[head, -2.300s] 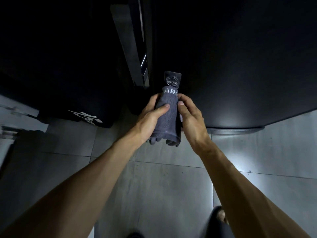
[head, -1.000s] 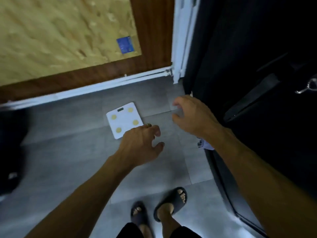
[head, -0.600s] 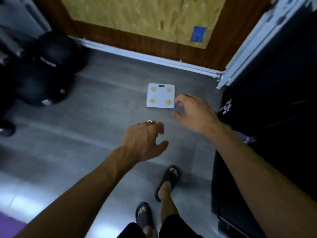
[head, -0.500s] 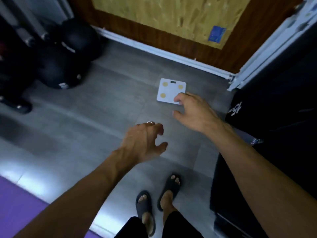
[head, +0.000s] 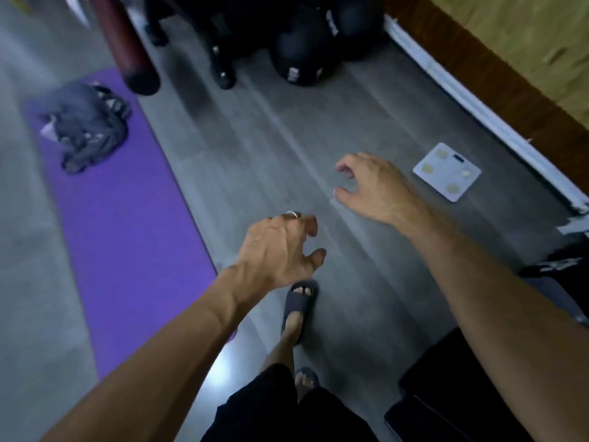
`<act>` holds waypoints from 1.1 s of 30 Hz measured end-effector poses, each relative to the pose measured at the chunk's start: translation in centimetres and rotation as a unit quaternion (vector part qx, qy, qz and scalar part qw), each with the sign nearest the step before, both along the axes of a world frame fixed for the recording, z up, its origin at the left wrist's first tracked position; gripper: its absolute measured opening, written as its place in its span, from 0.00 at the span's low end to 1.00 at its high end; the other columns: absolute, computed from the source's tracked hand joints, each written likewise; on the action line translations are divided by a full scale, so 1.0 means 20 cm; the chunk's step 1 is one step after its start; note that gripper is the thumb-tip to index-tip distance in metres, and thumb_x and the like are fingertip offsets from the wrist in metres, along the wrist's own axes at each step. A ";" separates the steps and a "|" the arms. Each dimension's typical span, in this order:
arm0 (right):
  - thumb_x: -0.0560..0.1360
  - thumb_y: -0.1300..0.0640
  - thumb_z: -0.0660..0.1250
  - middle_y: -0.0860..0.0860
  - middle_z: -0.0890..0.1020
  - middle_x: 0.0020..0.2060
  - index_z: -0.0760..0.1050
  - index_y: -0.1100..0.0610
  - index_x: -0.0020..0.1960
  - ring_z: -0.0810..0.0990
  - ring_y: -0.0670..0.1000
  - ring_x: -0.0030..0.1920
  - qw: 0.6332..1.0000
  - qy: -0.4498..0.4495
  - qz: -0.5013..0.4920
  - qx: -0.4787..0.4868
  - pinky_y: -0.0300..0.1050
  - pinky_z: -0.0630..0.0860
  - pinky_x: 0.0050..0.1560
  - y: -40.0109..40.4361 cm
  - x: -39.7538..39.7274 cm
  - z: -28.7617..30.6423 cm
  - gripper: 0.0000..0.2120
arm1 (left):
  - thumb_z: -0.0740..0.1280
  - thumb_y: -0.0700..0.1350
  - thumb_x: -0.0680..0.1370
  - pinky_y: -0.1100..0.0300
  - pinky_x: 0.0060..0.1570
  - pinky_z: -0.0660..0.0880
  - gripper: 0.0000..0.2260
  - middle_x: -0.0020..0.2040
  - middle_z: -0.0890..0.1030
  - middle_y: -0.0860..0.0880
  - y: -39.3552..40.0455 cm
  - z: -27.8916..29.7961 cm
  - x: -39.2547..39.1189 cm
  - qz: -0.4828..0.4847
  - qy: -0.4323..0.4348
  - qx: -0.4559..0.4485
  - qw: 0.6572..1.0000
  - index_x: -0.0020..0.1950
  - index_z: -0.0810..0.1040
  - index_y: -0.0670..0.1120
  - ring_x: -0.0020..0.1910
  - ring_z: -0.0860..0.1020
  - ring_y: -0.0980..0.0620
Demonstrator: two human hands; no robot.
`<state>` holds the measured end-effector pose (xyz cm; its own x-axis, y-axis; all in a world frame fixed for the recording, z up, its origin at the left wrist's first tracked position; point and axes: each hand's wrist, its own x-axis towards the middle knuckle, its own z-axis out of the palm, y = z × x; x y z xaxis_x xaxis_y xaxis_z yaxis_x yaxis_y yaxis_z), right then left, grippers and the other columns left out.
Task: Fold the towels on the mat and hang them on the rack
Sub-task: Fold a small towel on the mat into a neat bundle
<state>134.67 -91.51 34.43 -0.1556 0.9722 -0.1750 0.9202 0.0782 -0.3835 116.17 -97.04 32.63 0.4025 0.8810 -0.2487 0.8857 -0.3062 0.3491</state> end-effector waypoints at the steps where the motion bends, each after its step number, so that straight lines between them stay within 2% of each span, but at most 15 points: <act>1: 0.73 0.49 0.69 0.53 0.78 0.57 0.73 0.55 0.63 0.77 0.55 0.58 1.000 0.004 0.017 0.001 0.53 0.74 0.59 -0.04 -0.10 0.00 0.20 | 0.66 0.61 0.73 0.54 0.47 0.76 0.16 0.50 0.79 0.54 -0.09 0.00 -0.09 0.019 -0.003 -0.004 1.000 0.55 0.75 0.54 0.47 0.80 0.49; 8: 0.73 0.48 0.69 0.53 0.78 0.55 0.73 0.55 0.61 0.77 0.56 0.57 0.989 -0.005 0.146 -0.010 0.52 0.74 0.58 -0.32 -0.87 0.04 0.20 | 0.66 0.60 0.72 0.54 0.46 0.76 0.16 0.50 0.79 0.55 -0.61 0.07 -0.77 0.153 -0.013 -0.029 0.988 0.55 0.76 0.53 0.47 0.79 0.49; 14: 0.73 0.48 0.68 0.53 0.78 0.56 0.73 0.55 0.62 0.76 0.56 0.58 0.970 -0.012 0.244 0.005 0.50 0.73 0.57 -0.53 -1.71 0.07 0.20 | 0.67 0.60 0.72 0.55 0.46 0.76 0.16 0.49 0.80 0.55 -0.93 0.10 -1.49 0.254 -0.016 -0.010 0.967 0.56 0.76 0.53 0.47 0.79 0.50; 21: 0.73 0.48 0.68 0.55 0.78 0.54 0.73 0.55 0.61 0.77 0.58 0.56 0.956 0.005 0.294 0.006 0.53 0.74 0.58 -0.79 -2.85 0.01 0.20 | 0.66 0.61 0.71 0.53 0.46 0.76 0.17 0.50 0.80 0.53 -1.27 0.07 -2.54 0.297 0.000 -0.005 0.955 0.55 0.76 0.53 0.46 0.80 0.48; 27: 0.74 0.48 0.67 0.53 0.78 0.56 0.72 0.55 0.64 0.77 0.56 0.56 0.942 0.007 0.335 -0.005 0.50 0.74 0.56 -0.90 -3.70 0.01 0.21 | 0.65 0.60 0.72 0.55 0.44 0.74 0.17 0.50 0.80 0.53 -1.45 0.11 -3.32 0.333 0.004 -0.022 0.943 0.55 0.75 0.52 0.48 0.79 0.47; 33: 0.74 0.48 0.67 0.52 0.77 0.56 0.71 0.54 0.64 0.76 0.55 0.55 0.923 0.012 0.384 -0.010 0.52 0.74 0.55 -0.83 -4.35 0.02 0.21 | 0.66 0.59 0.72 0.54 0.44 0.75 0.16 0.50 0.80 0.53 -1.41 0.14 -3.90 0.386 0.013 -0.018 0.922 0.54 0.76 0.51 0.47 0.79 0.47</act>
